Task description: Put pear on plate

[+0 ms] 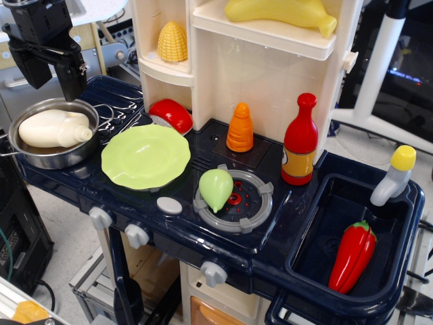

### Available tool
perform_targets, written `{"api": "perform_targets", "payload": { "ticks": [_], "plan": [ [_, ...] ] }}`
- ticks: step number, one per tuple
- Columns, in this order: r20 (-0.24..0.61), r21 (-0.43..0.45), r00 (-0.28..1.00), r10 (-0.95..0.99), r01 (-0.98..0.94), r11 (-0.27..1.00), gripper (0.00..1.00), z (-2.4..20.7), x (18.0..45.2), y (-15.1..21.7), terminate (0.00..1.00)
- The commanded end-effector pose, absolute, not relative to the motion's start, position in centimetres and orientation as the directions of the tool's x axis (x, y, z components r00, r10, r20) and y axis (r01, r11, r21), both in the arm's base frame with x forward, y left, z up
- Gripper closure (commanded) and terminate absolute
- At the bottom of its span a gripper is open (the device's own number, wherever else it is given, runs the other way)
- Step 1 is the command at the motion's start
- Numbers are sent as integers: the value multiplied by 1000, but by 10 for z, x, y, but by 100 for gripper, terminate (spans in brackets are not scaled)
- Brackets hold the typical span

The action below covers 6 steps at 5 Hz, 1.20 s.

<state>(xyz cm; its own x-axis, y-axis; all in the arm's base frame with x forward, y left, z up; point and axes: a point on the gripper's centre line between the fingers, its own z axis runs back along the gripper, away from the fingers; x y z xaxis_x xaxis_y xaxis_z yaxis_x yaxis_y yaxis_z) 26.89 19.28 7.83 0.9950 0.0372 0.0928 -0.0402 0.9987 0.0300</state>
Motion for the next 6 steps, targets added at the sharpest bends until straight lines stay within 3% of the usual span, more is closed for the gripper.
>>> {"api": "perform_targets", "payload": {
  "ticks": [1,2,3,4,6],
  "plan": [
    [93,30,995,37,-40,999,0,78,269,193,0],
    [81,145,994,80,-91,985,0,116,261,148,0],
    [104,159,985,140,-155,975,0,130,261,111,0],
    [130,157,970,205,-225,962,0,132,260,68,0],
    [160,134,964,215,-237,962,0,100,264,14,0]
  ]
}}
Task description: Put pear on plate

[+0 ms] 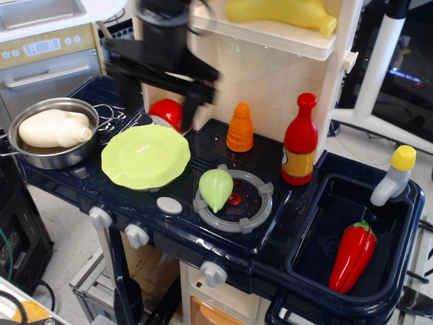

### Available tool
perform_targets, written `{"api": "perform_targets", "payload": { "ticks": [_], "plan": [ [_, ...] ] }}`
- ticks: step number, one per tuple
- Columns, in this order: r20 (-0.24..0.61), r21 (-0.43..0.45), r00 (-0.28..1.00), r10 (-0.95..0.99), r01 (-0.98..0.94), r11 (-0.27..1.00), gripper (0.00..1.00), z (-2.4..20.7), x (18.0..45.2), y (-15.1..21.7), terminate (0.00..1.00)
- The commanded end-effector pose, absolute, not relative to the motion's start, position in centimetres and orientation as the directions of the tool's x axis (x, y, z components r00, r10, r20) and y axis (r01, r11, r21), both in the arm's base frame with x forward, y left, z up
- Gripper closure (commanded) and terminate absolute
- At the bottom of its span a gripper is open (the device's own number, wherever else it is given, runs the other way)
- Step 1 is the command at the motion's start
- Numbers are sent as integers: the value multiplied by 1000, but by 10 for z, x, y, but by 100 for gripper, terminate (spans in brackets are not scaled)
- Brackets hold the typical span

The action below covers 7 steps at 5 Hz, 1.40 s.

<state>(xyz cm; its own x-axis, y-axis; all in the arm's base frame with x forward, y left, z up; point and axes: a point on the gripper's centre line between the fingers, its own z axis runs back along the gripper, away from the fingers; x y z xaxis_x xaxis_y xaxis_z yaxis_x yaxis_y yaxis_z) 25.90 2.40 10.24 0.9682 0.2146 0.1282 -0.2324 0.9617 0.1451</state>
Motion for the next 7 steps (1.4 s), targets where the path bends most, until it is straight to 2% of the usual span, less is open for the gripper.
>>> {"api": "perform_targets", "payload": {
  "ticks": [1,3,5,6,7],
  "plan": [
    [181,125,954,238,-262,957,0,90,266,0,0],
    [219,122,940,263,-293,948,0,61,268,-17,0],
    [229,83,915,332,-358,930,0,37,269,-17,0],
    [266,41,867,422,-447,894,100,28,265,-22,0],
    [253,42,852,459,-483,874,100,38,263,-26,0]
  ]
}}
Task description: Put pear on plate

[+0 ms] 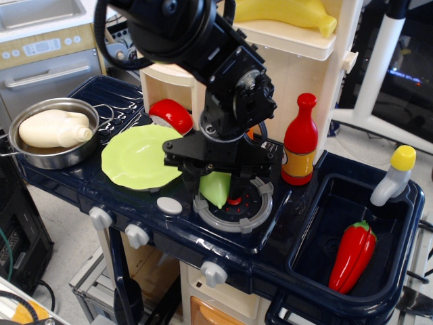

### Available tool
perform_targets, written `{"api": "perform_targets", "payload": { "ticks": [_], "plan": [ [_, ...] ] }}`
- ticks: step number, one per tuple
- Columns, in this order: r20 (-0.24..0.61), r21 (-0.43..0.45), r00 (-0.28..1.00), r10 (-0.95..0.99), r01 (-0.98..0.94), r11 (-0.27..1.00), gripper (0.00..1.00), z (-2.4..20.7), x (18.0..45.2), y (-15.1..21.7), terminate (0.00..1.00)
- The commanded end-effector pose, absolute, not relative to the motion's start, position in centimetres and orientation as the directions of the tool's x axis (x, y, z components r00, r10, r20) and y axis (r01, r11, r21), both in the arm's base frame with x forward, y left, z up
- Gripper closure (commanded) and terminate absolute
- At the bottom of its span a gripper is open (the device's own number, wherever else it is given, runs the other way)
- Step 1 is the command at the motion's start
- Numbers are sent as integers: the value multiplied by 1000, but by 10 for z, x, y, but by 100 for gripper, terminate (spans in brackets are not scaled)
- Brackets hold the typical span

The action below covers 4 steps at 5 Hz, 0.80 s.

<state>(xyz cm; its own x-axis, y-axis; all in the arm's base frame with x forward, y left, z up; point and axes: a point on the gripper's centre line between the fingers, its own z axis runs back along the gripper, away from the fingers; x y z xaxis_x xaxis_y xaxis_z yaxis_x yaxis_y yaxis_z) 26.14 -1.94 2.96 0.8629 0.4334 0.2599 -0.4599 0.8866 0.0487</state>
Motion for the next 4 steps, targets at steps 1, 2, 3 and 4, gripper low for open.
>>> {"api": "perform_targets", "payload": {
  "ticks": [1,2,3,4],
  "plan": [
    [188,88,866,463,-484,871,100,66,258,-20,0],
    [139,225,909,392,-415,882,100,102,256,10,0],
    [147,269,950,276,-307,913,100,100,255,56,0],
    [183,241,957,224,-265,934,100,84,261,87,0]
  ]
}}
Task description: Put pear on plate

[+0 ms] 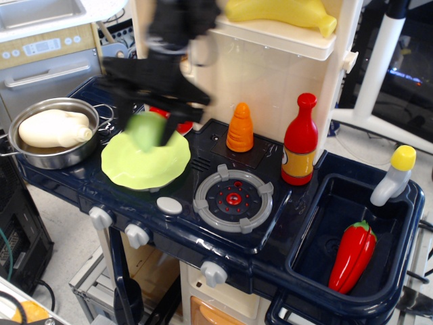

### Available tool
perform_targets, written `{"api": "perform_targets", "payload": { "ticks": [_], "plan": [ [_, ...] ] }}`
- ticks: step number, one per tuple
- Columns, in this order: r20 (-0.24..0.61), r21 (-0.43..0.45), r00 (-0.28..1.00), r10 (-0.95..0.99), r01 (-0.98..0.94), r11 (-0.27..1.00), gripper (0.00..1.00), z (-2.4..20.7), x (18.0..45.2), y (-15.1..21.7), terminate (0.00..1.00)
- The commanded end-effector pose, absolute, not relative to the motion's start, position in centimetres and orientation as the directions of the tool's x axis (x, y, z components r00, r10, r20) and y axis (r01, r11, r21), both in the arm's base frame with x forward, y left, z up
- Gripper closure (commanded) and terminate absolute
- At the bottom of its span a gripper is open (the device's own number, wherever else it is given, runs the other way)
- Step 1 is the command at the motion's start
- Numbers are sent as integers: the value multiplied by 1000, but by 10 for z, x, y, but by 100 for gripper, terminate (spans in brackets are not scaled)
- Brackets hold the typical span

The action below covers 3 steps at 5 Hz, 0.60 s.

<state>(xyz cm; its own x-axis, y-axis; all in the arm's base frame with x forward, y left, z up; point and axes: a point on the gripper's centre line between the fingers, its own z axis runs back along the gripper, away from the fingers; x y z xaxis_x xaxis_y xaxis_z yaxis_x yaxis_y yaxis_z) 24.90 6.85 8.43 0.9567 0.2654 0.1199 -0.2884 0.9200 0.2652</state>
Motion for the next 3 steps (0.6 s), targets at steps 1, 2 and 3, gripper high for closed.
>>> {"api": "perform_targets", "payload": {
  "ticks": [1,2,3],
  "plan": [
    [206,218,952,227,-271,937,100,74,265,86,0],
    [257,193,932,257,-310,931,100,62,268,76,0],
    [284,173,936,207,-263,949,0,61,270,80,0]
  ]
}}
